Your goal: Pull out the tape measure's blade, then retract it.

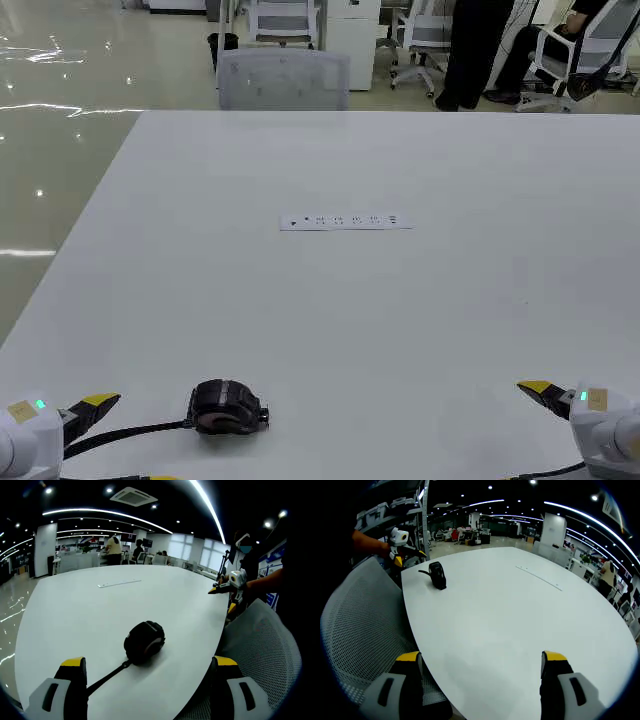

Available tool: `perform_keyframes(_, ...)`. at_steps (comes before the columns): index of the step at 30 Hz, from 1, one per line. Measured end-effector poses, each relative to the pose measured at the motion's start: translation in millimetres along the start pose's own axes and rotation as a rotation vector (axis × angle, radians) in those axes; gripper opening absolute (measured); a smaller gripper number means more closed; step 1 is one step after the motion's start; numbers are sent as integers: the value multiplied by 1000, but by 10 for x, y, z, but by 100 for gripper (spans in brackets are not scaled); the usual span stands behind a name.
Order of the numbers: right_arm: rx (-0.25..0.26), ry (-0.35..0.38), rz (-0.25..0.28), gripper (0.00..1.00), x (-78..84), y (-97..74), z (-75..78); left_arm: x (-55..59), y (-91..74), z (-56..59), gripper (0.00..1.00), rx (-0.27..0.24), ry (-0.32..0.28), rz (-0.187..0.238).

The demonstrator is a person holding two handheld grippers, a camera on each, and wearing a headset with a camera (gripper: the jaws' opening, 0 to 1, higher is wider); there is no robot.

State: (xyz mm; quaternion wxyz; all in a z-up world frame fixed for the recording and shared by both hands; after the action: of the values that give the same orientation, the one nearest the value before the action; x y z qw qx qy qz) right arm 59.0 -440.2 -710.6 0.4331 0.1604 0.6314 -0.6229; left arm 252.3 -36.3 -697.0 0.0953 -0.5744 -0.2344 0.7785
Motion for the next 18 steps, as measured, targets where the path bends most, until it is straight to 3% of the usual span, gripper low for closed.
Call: perform_keyframes(18, -1, 4, -4, 100, 38, -37, 25, -11, -11, 30, 100, 7, -9, -2)
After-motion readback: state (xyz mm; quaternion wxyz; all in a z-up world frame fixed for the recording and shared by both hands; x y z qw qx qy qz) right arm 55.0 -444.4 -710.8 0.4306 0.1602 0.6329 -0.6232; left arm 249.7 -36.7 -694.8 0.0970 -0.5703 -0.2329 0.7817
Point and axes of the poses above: the centre of the closed fingertips' face, and the gripper's own axes: y roughly forward along the fingers, z roughly to its right, x roughly out of its underside, the point moved 5 cm from there along -y, roughly backward along the fingers, and after that the axes turned 8 degrees about x, right-handed, at the moved point
